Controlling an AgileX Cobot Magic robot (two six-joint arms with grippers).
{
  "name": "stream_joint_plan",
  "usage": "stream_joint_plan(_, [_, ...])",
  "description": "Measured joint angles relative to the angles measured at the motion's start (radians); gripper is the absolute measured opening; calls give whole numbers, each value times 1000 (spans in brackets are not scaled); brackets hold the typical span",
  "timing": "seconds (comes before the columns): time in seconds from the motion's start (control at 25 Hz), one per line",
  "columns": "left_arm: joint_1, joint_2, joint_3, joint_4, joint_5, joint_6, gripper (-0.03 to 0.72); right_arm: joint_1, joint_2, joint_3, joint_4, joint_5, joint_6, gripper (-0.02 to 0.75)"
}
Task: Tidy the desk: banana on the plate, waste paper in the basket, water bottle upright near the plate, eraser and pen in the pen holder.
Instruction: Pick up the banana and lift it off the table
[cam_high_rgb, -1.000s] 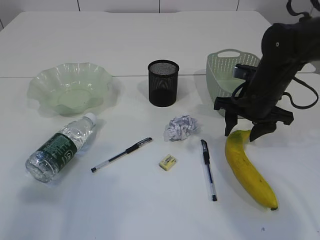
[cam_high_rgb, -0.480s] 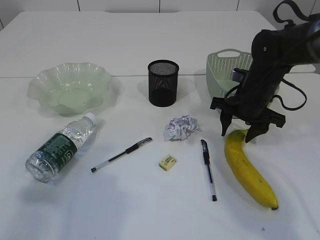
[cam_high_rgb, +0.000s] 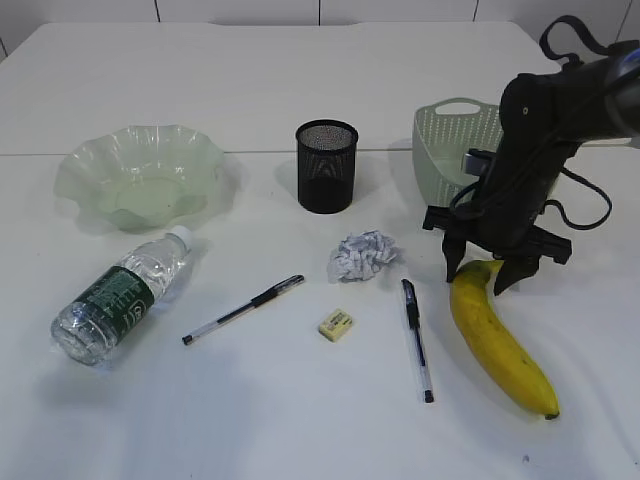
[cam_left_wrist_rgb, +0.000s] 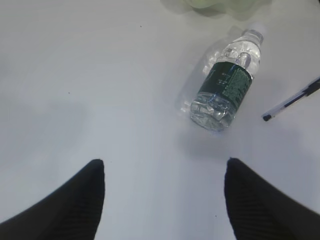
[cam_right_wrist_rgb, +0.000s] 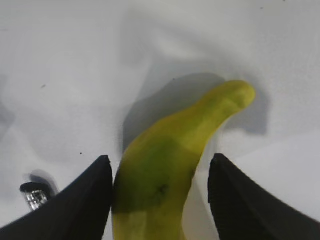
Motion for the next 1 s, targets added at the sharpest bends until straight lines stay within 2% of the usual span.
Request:
stream_joint_plan(0.16, [0, 0, 0, 0, 0, 0, 526, 0, 11, 0, -1, 0, 0, 430])
stream_joint_plan(0.44, [0, 0, 0, 2, 2, 0, 526, 0, 11, 0, -1, 0, -7, 281])
stream_joint_plan(0.68, [0, 0, 0, 5, 2, 0, 526, 0, 11, -2, 14, 49, -44, 250])
stream_joint_plan(0.8, [0, 0, 0, 7, 3, 0, 526, 0, 11, -2, 61, 91, -95, 245])
stream_joint_plan(1.0, [0, 0, 0, 20, 4, 0, 523, -1, -30, -2, 224, 120, -216, 244])
